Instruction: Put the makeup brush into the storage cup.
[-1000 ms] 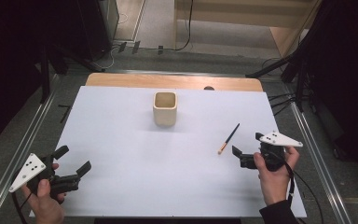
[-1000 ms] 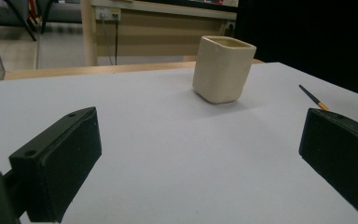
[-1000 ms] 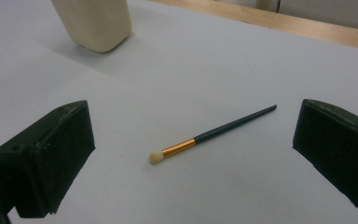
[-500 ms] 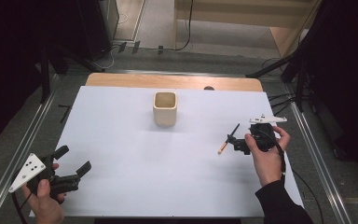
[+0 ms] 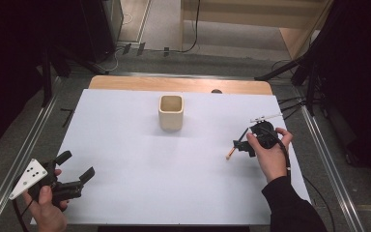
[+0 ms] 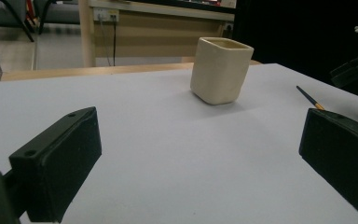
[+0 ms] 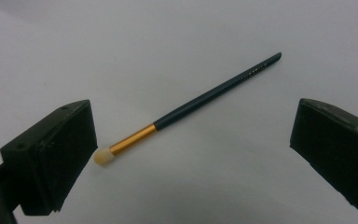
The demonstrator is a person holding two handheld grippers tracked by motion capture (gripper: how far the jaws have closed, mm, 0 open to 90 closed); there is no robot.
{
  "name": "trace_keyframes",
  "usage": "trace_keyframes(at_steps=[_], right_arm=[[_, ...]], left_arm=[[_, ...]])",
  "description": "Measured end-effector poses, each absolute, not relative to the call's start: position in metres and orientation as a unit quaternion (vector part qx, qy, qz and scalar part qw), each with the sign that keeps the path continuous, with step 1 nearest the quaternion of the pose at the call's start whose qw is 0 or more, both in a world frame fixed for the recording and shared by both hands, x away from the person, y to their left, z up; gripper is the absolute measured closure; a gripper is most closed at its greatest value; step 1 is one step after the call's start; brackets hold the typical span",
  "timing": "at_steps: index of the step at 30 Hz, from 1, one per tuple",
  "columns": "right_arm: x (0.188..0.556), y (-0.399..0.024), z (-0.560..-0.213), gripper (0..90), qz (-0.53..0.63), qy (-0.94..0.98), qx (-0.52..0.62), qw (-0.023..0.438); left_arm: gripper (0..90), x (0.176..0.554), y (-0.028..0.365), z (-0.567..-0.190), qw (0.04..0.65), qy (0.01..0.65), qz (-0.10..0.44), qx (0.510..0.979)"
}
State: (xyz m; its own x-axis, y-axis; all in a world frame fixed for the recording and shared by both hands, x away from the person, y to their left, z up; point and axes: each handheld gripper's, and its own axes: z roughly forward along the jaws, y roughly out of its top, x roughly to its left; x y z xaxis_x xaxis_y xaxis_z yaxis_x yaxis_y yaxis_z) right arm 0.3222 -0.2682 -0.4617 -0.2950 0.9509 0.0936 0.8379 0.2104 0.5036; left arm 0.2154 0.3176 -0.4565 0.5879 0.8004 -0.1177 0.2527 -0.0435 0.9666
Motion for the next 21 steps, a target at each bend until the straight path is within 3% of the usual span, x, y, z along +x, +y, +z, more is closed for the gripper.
trace_keyframes(at_steps=[21], right_arm=[[0.358, -0.246, -0.477, 1.5, 0.119, 0.788, 0.602, 0.046]], left_arm=[[0.0, 0.215, 0.316, -0.457, 0.575, 0.387, 0.235, 0.682]])
